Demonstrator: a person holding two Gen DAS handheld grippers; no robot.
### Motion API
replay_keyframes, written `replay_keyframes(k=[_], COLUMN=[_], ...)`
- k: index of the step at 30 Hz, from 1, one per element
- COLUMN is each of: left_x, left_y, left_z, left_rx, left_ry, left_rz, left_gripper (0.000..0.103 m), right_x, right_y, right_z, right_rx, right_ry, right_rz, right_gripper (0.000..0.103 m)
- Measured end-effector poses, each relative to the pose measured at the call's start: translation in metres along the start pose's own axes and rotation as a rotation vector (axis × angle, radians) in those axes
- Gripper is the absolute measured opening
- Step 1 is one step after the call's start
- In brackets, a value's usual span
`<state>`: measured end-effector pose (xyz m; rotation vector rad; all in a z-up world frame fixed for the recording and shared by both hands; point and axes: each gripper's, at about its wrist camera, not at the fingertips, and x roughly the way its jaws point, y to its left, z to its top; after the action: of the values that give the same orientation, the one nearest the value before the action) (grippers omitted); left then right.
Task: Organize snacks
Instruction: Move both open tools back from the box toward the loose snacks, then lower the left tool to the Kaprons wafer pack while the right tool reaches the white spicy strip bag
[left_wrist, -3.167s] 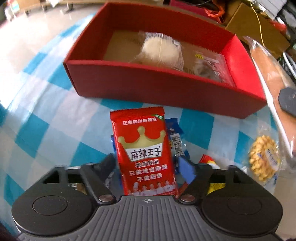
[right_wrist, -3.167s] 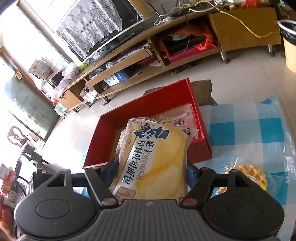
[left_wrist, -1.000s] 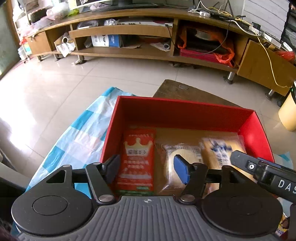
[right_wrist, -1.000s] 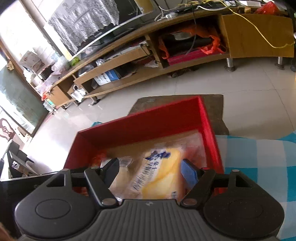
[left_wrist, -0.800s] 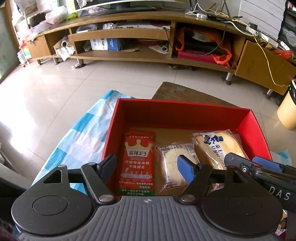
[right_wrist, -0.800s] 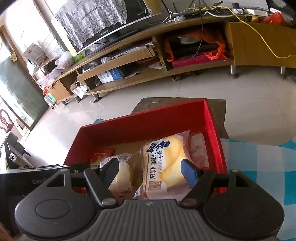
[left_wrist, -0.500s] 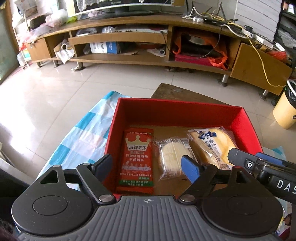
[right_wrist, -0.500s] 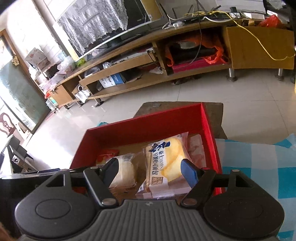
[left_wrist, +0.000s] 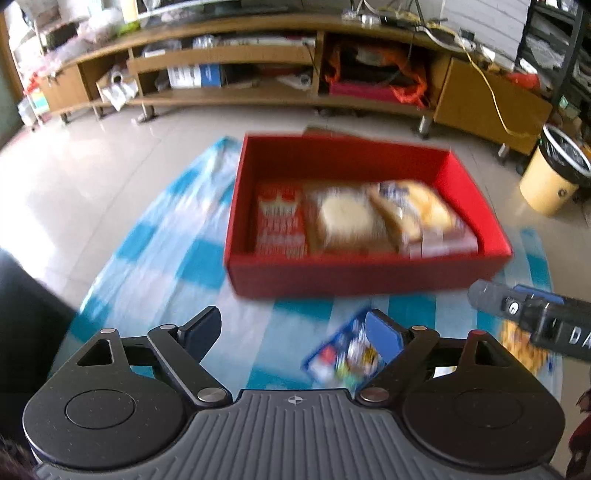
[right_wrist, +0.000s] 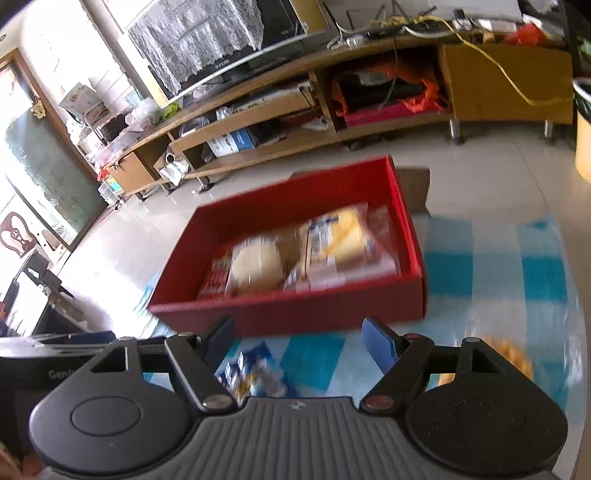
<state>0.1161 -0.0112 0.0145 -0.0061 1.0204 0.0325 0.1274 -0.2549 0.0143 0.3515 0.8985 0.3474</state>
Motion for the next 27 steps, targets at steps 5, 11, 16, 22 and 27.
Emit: replay_keyframes(k=[5,11,16,22,27], left_x=[0.003,0.02,0.03,0.049,0.041], left_y=[0.012,0.019,0.011,0.007,0.009], left_z=[-0.029,-0.054,-0.063,-0.074,-0.077], left_rx=[-0.007,-0.006,0.013,0.043,0.064], left_ry=[0.077,0.162,0.2,0.251,0.253], left_rz=[-0.012,0.016,-0.028,0.001,-0.017], left_gripper=[0.09,0.09,0.093,0.083,0.069], right_x=[-0.009,-0.027,-0.04,-0.053,-0.059], right_y=[0.002,-0.009,-0.023,-0.036,-0.048], right_z=[-0.024,-0.049,-0.058,-0.073,-0.091], right_rx=[0.006,0.031,0.083,0.118,0.144], right_ry=[0.031,0.042,0.032,0.046,0.078], right_rz=[-0.006,-0.024,-0.036,-0.059,-0.102], right_gripper=[0.075,0.075,0.075,0.075,0.079])
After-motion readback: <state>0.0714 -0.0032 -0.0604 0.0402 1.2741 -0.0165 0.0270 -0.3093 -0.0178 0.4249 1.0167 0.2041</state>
